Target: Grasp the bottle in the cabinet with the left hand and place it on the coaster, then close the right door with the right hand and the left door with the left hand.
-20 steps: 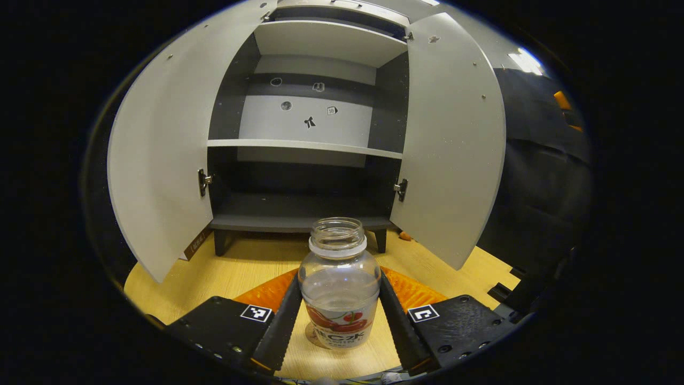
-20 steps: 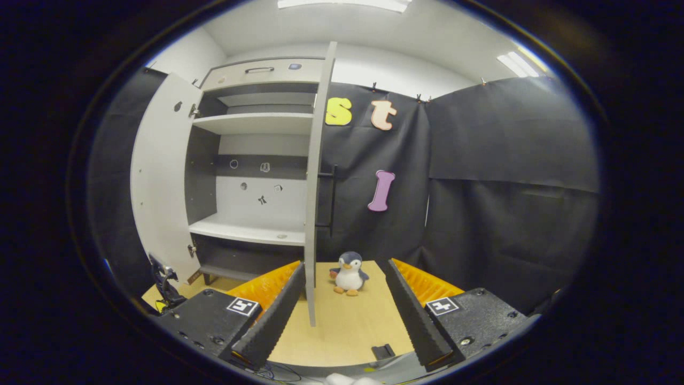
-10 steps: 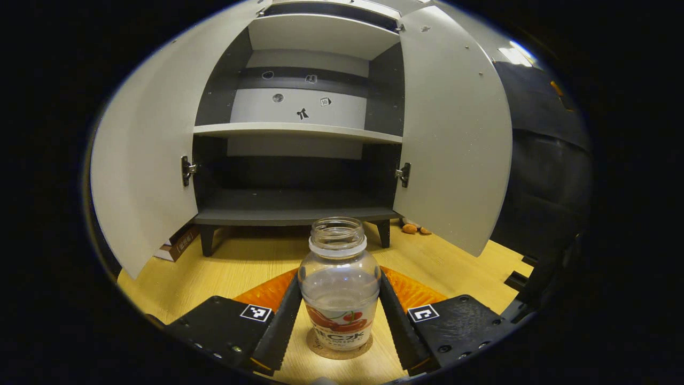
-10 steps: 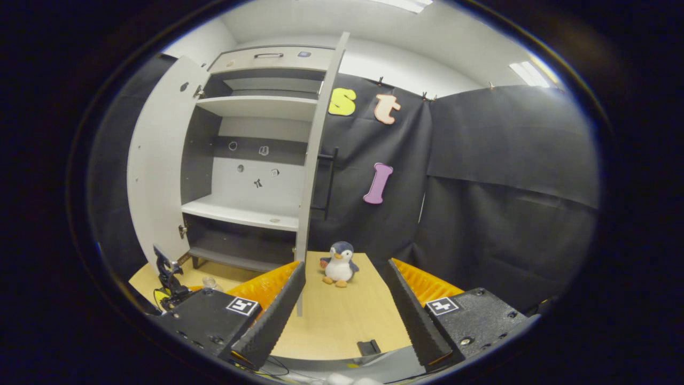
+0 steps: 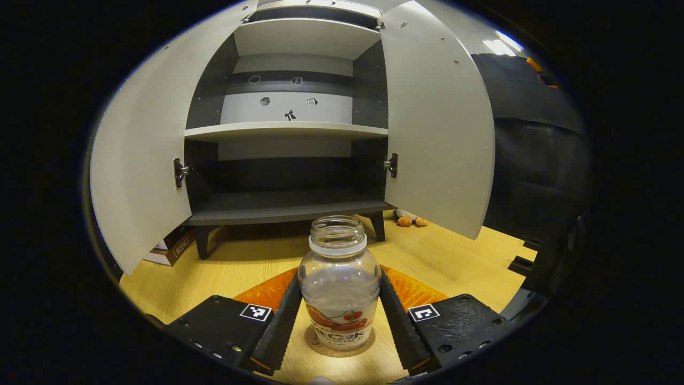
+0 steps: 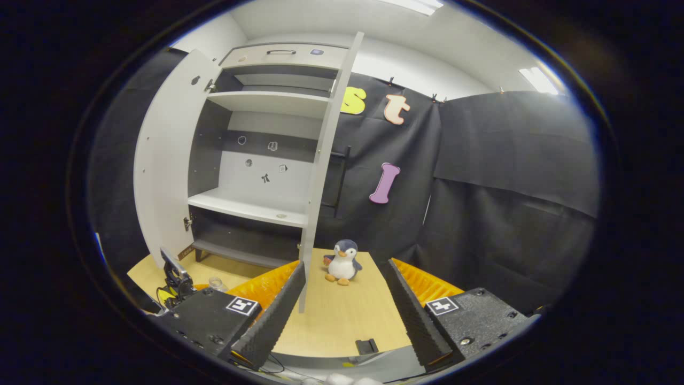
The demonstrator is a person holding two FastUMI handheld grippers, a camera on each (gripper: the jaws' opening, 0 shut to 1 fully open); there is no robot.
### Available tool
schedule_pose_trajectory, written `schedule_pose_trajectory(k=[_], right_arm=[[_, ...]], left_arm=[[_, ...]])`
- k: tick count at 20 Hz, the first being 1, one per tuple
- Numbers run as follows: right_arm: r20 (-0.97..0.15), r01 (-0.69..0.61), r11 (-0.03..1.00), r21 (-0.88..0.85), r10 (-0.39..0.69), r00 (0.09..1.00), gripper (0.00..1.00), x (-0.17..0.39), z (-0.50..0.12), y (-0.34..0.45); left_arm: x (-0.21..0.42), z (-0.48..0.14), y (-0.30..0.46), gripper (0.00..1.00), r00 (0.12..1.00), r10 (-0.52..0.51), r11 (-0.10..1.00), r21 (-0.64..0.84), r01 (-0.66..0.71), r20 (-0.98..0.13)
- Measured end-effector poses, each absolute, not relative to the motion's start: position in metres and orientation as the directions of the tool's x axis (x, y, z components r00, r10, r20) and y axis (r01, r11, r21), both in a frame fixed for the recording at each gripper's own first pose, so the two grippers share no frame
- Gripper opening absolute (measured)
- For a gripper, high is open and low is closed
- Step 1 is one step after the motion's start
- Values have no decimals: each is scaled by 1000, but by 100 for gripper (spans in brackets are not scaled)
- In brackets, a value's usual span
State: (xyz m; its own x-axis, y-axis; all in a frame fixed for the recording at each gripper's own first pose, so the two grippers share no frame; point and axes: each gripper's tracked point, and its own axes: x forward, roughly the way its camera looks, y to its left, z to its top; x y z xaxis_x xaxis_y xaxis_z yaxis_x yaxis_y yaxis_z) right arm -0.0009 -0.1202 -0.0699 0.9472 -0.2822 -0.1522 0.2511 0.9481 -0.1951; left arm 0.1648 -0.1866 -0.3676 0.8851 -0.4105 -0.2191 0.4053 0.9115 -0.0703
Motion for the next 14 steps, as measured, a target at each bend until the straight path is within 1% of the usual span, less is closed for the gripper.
schedule_pose_trajectory(k=[1,3,4,5,7,9,12,14], right_arm=[[-149,250,948,-197,-281,948,99,-1,-69,-120],[-149,246,948,-200,-277,949,99,-1,-70,-120],[-154,242,950,-197,-273,950,99,0,-71,-120],[-155,238,952,-190,-269,951,99,0,-71,-119],[-158,234,954,-187,-265,951,99,0,-72,-117],[-155,232,955,-184,-261,953,99,0,-70,-117],[-138,232,956,-179,-258,956,99,-1,-64,-116],[-126,235,957,-171,-258,958,99,-1,-59,-117]], left_arm=[[163,-369,-187,80,883,-409,912,-71,404,-228],[161,-369,-186,80,879,-409,911,-48,410,-246],[162,-361,-187,81,883,-409,910,-29,414,-229],[164,-355,-187,83,884,-414,907,-14,421,-214],[163,-345,-188,93,887,-419,903,8,429,-196],[164,-336,-187,96,890,-415,905,10,424,-186],[166,-323,-181,96,898,-401,912,14,410,-183],[167,-301,-178,96,901,-404,912,10,410,-156]])
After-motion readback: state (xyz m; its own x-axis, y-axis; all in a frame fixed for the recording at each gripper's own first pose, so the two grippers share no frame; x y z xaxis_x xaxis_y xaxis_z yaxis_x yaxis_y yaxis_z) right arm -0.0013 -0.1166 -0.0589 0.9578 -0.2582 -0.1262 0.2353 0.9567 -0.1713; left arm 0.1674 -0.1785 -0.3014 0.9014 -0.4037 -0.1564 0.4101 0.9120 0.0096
